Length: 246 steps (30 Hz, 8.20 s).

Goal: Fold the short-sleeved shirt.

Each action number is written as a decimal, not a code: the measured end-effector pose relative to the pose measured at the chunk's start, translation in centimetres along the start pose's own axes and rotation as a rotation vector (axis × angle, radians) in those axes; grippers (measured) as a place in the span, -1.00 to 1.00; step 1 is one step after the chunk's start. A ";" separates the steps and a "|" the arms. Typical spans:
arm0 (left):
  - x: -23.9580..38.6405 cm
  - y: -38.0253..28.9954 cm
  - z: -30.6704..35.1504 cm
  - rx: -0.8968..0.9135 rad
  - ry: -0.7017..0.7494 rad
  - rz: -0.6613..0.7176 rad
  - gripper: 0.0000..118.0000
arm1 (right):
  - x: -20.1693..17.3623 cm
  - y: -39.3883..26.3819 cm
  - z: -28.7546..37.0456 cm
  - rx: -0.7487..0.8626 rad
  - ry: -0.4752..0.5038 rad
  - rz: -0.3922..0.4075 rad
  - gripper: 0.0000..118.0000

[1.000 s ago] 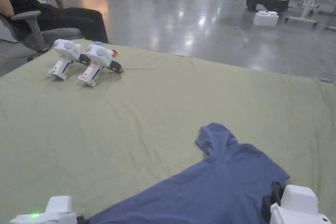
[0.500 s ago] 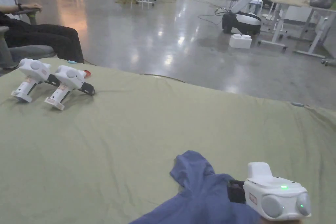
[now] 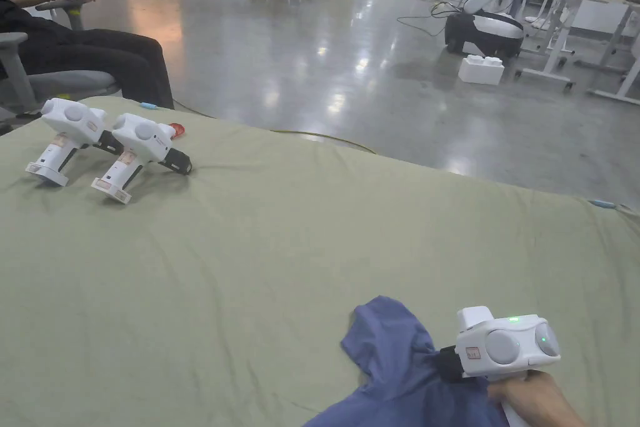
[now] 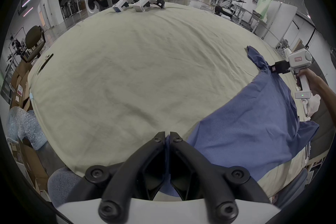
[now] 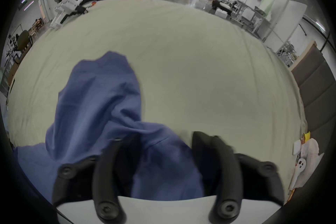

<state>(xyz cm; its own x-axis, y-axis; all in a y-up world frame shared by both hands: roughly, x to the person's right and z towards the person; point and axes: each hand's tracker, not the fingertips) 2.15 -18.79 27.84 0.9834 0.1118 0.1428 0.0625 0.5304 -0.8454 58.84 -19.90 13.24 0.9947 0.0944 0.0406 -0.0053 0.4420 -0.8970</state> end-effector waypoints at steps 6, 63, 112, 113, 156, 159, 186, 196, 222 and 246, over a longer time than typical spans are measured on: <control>-0.4 -0.2 0.0 0.005 0.001 0.015 -0.99 | -0.1 -0.3 0.1 0.047 0.008 0.015 -0.93; 16.4 48.1 26.9 0.879 -0.086 -0.277 -0.99 | 11.5 8.1 51.8 0.995 -0.533 -0.245 -0.93; 0.0 -2.0 7.1 0.212 -0.049 -0.273 -0.99 | -7.0 -37.7 30.2 0.203 -0.346 -0.238 -0.93; -0.1 -2.2 6.7 0.190 -0.046 -0.275 -0.99 | -6.9 -38.0 29.6 0.174 -0.339 -0.240 -0.93; 12.6 3.9 11.3 0.742 -0.142 -0.296 -1.00 | -11.8 -25.7 30.8 0.933 -0.455 -0.356 -1.00; 9.6 2.6 10.3 0.605 -0.158 -0.250 -1.00 | -11.7 -25.8 30.6 0.909 -0.431 -0.346 -1.00; -1.5 -3.9 4.2 -0.009 0.089 -0.171 0.32 | -13.3 -27.7 25.9 0.680 -0.303 -0.260 -1.00; -1.3 -3.2 -0.1 -0.108 0.060 -0.171 -0.45 | -12.5 -28.8 25.4 0.642 -0.290 -0.289 -1.00; -1.7 -2.9 3.2 -0.048 -0.071 -0.117 -0.97 | -5.8 -41.6 25.3 -0.029 -0.212 -0.468 0.18; -1.4 -0.6 5.0 0.131 -0.128 -0.073 -0.97 | -3.7 -37.3 29.1 0.154 -0.124 -0.460 -0.87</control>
<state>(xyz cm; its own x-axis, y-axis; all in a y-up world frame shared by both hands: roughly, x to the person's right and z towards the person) -0.07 -15.03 30.69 0.9469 0.1707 0.2724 0.1017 0.6447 -0.7577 52.36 -10.73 59.37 0.8777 -0.0403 0.4775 0.4070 0.5886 -0.6985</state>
